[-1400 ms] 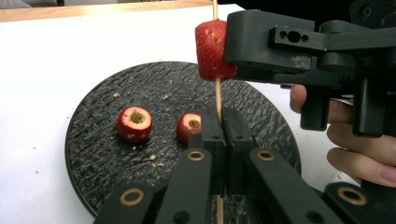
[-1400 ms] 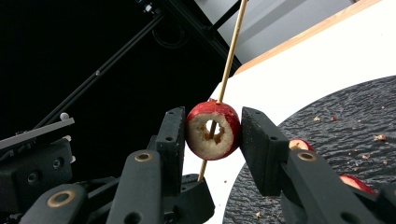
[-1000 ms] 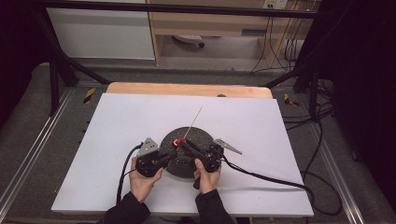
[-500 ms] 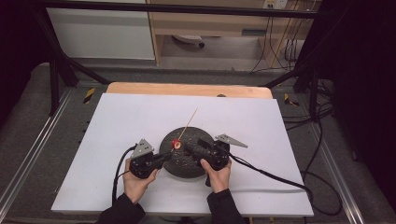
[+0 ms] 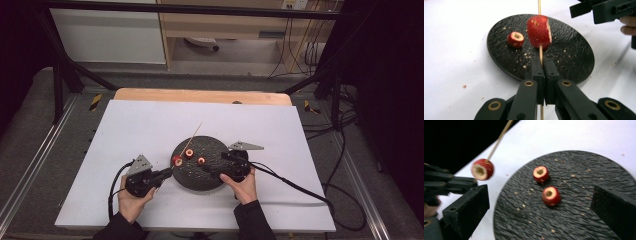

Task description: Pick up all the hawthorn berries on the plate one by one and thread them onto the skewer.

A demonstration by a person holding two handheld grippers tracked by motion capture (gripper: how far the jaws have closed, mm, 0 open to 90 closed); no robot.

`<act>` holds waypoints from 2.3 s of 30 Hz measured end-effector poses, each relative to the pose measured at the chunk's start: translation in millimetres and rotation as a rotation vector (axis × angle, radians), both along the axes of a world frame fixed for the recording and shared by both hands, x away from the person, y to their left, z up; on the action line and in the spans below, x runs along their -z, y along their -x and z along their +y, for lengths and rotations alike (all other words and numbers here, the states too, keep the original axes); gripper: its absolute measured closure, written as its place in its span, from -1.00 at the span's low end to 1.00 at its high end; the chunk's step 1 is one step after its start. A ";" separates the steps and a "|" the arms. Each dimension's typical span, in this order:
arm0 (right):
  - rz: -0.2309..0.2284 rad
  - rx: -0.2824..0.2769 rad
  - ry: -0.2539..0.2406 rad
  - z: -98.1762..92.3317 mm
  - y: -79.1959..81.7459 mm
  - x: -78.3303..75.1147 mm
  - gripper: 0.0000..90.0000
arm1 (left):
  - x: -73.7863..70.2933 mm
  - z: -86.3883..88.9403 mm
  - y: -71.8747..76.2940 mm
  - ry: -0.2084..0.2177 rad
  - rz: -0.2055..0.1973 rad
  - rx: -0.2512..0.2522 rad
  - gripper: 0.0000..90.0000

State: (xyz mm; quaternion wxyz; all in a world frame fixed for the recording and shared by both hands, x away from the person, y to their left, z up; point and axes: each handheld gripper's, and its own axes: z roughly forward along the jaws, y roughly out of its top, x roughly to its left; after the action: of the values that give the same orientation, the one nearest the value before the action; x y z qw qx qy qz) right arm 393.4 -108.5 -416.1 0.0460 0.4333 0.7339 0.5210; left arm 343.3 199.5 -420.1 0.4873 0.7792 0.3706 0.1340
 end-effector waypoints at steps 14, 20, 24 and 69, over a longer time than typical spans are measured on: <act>0.036 -0.058 0.179 -12.4 -9.3 -10.2 -0.94 | 12.5 24.6 14.1 -0.041 0.017 0.001 0.96; 0.057 -0.082 0.266 -13.4 -16.3 -16.3 -0.95 | 15.3 32.7 18.7 -0.053 0.017 0.001 0.96; 0.072 -0.101 0.322 -11.0 -21.3 -19.3 -0.95 | 17.3 38.1 20.7 -0.054 0.020 0.000 0.96; 0.246 -0.264 0.574 61.8 -77.8 -8.9 -0.04 | 24.9 42.4 24.8 -0.087 0.037 0.015 0.96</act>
State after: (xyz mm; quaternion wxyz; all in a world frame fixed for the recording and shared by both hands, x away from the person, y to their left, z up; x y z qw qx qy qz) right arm 471.2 -46.7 -407.2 0.0093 0.3638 0.9004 0.2384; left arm 318.5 242.0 -445.0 0.4470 0.8047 0.3678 0.1318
